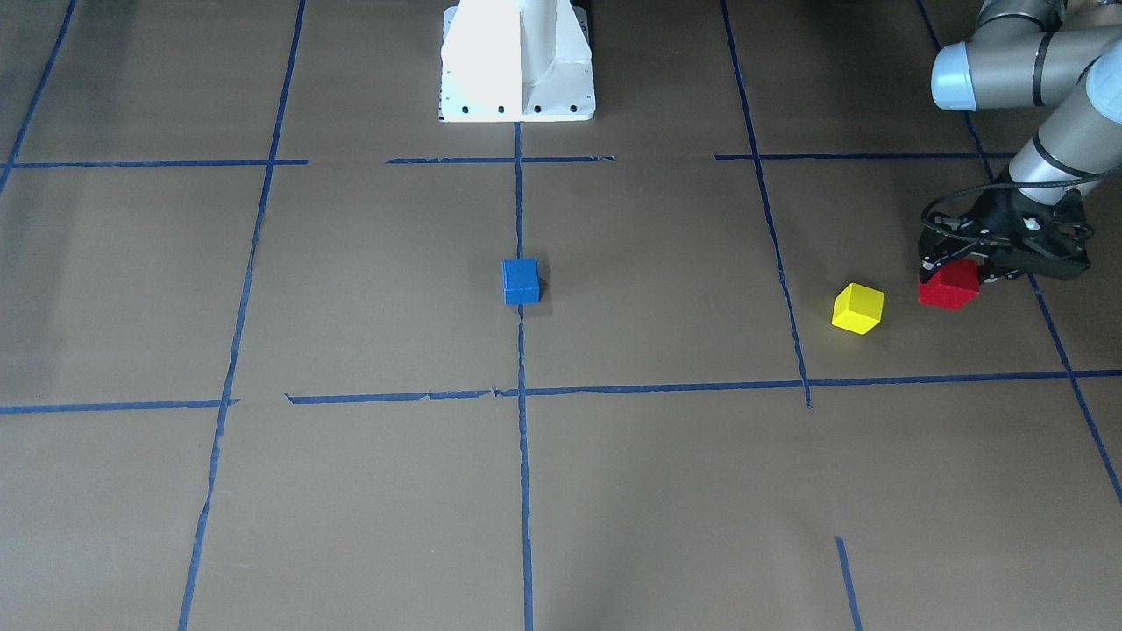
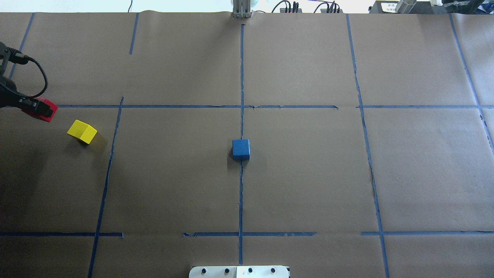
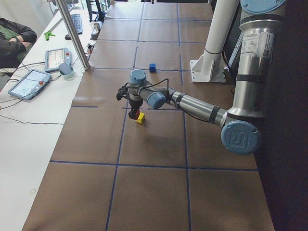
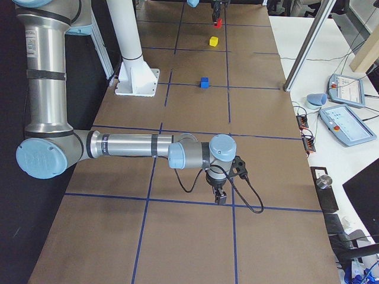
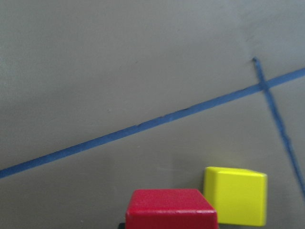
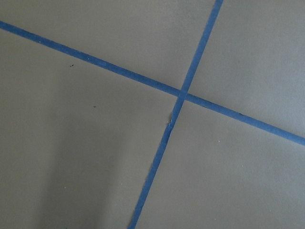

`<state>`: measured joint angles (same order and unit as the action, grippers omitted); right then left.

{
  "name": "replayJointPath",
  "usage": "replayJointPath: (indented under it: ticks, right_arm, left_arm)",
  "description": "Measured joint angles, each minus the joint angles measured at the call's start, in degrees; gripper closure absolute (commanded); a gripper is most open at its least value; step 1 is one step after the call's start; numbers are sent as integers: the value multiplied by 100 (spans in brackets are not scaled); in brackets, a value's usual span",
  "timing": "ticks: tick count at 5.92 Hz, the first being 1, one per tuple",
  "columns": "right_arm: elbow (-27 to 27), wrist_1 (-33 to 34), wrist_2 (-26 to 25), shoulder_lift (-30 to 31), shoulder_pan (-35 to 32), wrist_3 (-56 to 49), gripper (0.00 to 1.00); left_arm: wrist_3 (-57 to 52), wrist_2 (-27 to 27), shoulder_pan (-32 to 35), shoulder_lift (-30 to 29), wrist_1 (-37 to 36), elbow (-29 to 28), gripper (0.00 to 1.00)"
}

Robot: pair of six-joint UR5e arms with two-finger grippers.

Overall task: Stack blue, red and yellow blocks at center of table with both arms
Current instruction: 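Carry the red cube with the left gripper over the blue cube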

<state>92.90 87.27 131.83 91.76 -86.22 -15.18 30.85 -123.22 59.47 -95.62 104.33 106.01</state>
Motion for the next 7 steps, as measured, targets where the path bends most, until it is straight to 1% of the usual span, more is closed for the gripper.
replayJointPath:
  ticks: [1,2,4,5,6,7]
  right_arm:
    - [-3,0,-2,3,0,68,1]
    - [1,-3,-7,6,0,267,0]
    - [-4,-2,-6,8,0,564,0]
    - [-7,-1,-2,8,0,653,0]
    - [-9,0,-1,12,0,767,0]
    - [-9,0,0,15,0,826,0]
  left_arm:
    - [795,8,-424,-477,-354,142,93]
    - [1618,93,-977,-1053,-721,166,93]
    - [2828,781,-2040,-2424,-1851,15,93]
    - [3355,1020,-2426,-3086,-2052,-357,93]
    - [3677,1257,-2671,-3687,-2082,-902,93]
    - [3876,1434,-2847,-4148,-2058,-1406,93]
